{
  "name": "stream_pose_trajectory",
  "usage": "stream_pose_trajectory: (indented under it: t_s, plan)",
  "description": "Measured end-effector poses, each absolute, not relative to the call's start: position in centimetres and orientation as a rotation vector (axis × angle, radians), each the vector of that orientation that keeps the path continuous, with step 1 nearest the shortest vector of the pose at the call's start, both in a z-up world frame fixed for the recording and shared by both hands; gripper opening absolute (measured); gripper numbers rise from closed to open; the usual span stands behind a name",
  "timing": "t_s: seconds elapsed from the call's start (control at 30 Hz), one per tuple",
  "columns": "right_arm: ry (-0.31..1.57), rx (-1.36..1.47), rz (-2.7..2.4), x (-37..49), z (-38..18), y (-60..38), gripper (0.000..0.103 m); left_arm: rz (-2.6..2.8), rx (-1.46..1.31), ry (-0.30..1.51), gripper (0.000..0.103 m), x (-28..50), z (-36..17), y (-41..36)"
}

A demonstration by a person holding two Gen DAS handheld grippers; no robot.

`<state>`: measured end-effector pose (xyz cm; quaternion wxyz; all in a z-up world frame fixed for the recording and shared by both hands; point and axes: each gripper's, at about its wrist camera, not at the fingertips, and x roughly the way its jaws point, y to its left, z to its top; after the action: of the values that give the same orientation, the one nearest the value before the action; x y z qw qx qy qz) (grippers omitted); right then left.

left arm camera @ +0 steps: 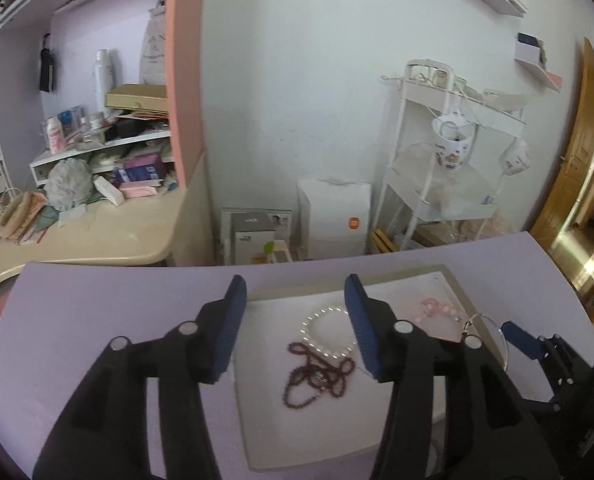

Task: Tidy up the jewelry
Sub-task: 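Lift the necklace with the left tool while the right tool carries the bangle to the tray, then open the left tool over the tray while the right tool releases the bangle there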

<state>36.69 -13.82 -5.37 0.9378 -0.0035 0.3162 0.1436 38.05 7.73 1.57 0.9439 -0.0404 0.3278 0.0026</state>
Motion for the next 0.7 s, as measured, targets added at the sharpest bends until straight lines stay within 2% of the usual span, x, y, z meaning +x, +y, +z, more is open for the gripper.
stream_pose_trajectory:
  t_s: [0.07,0.27,0.53,0.63,0.7]
  plan:
    - [0.657,-0.013,0.292,37.2,-5.8,-13.7,0.071,0.03,-0.097,0.661,0.059,38.2,1.9,8.5]
    - [0.69,-0.029,0.291,38.8,-6.6,-13.3,0.071,0.075,-0.132,0.634,0.066,38.0,2.5,10.2]
    - [0.721,-0.023,0.296,39.6,-7.2,-13.2,0.072,0.084,-0.148,0.629,0.07,38.3,2.4,10.6]
    - [0.715,-0.015,0.295,39.2,-6.9,-13.4,0.078,0.08,-0.138,0.633,0.071,38.3,2.3,10.3]
    - [0.711,0.002,0.294,38.9,-6.6,-13.8,0.078,0.082,-0.122,0.632,0.072,38.2,2.3,10.0]
